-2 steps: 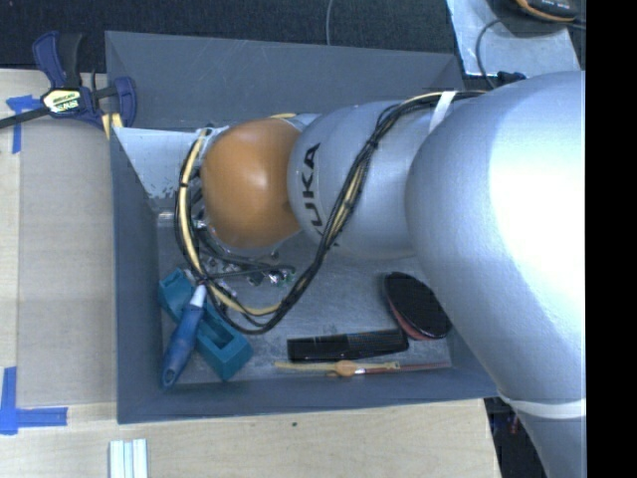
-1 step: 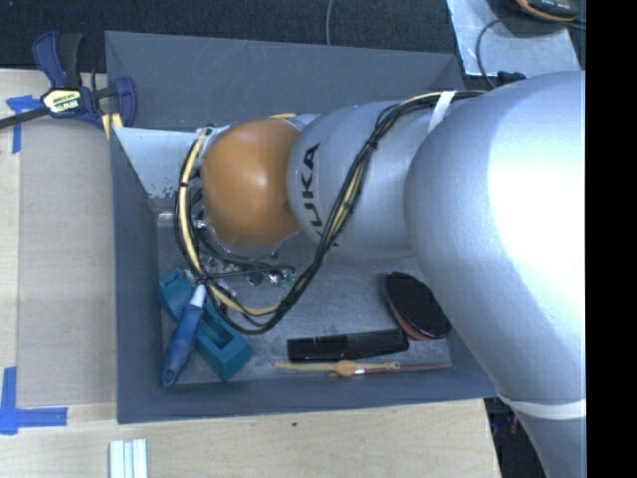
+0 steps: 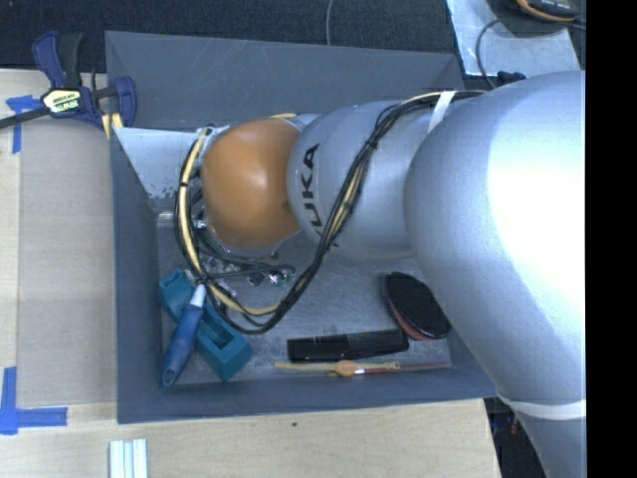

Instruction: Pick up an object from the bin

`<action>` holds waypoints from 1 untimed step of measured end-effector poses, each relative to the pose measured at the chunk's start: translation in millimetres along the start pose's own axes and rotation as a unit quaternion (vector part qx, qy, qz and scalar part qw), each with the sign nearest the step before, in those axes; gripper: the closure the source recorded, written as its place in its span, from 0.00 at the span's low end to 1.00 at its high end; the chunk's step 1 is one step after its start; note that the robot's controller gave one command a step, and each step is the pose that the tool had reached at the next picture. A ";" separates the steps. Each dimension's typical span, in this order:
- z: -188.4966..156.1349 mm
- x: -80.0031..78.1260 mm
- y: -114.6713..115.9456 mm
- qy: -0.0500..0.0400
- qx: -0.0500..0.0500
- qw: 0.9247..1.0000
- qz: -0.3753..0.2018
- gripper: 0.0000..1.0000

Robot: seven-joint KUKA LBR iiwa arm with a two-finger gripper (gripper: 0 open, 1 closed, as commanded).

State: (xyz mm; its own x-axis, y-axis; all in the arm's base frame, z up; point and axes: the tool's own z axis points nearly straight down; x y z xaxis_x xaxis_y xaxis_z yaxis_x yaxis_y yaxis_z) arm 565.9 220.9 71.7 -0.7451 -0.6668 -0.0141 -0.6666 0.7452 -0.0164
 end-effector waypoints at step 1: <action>-203.2 -5.8 11.6 -0.005 0.002 1.000 0.023 1.00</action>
Offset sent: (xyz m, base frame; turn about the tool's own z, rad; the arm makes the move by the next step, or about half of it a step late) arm 0.0000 0.0000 0.0000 0.0000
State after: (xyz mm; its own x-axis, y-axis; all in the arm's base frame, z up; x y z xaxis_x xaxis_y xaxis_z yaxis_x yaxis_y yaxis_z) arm 558.1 234.0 274.8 -0.7741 -0.6326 -0.0254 -0.6323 0.7745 -0.0193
